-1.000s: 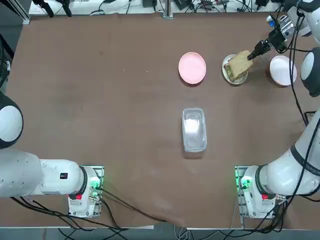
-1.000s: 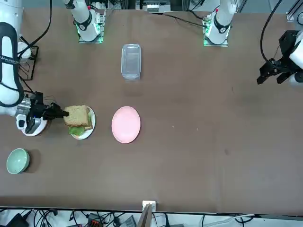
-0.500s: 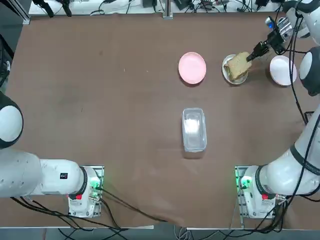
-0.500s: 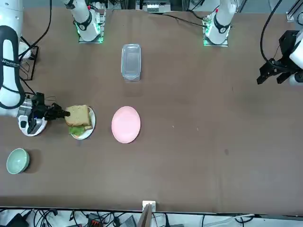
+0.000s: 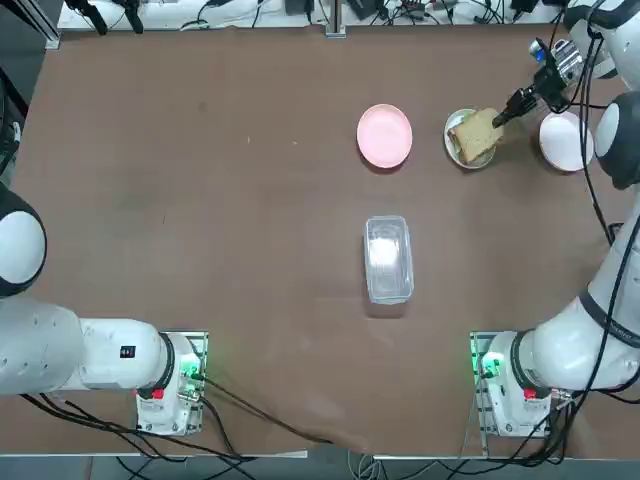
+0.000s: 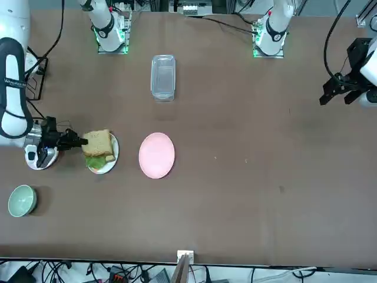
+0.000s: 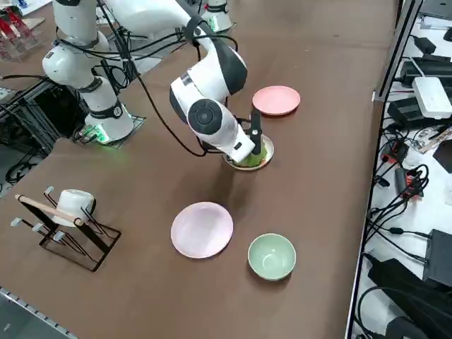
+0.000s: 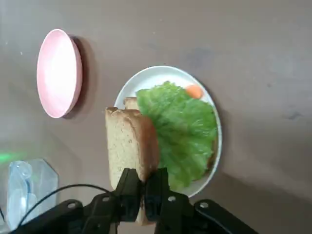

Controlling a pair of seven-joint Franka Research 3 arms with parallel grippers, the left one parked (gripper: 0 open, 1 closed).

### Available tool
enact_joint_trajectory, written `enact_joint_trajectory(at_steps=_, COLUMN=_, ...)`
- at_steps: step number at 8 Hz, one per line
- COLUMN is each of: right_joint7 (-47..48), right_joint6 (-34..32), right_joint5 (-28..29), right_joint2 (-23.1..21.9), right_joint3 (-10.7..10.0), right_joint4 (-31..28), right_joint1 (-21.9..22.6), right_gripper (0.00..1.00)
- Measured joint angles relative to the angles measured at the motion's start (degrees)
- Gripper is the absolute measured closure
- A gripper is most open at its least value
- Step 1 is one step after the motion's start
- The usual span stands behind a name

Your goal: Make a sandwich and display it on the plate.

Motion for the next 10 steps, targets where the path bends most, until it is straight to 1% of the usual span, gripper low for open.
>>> enact_joint_trajectory(at_steps=2, right_joint7=-0.54, right_joint6=-0.4, right_joint5=0.01, right_joint2=1.68, right_joint3=0.0, right_joint4=2.25, right_joint1=-0.79, right_gripper=0.88)
enact_joint_trajectory(at_steps=3, right_joint7=-0.55, right_joint6=-1.1, right_joint5=0.02, right_joint2=2.28, right_joint3=0.01, right_joint4=3.32, right_joint1=-0.86, right_gripper=0.84)
enact_joint_trajectory(at_steps=7, right_joint7=-0.56, right_joint6=-2.73, right_joint5=0.06, right_joint2=2.95, right_joint3=0.43, right_joint4=4.77, right_joint1=-0.76, right_gripper=0.11)
enact_joint_trajectory(at_steps=8, right_joint7=-0.56, right_joint6=-2.8, right_joint5=0.06, right_joint2=2.98, right_joint3=0.47, right_joint4=5.28, right_joint1=-0.74, right_gripper=0.01)
enact_joint_trajectory(at_steps=9, right_joint7=-0.53, right_joint6=-2.85, right_joint5=-0.13, right_joint2=2.96, right_joint3=0.45, right_joint4=6.56, right_joint1=-0.75, right_gripper=0.01)
enact_joint_trajectory(at_steps=10, right_joint7=-0.15, right_joint6=-2.97, right_joint5=-1.47, right_joint2=2.84, right_joint3=0.37, right_joint4=8.44, right_joint1=-0.77, right_gripper=0.01)
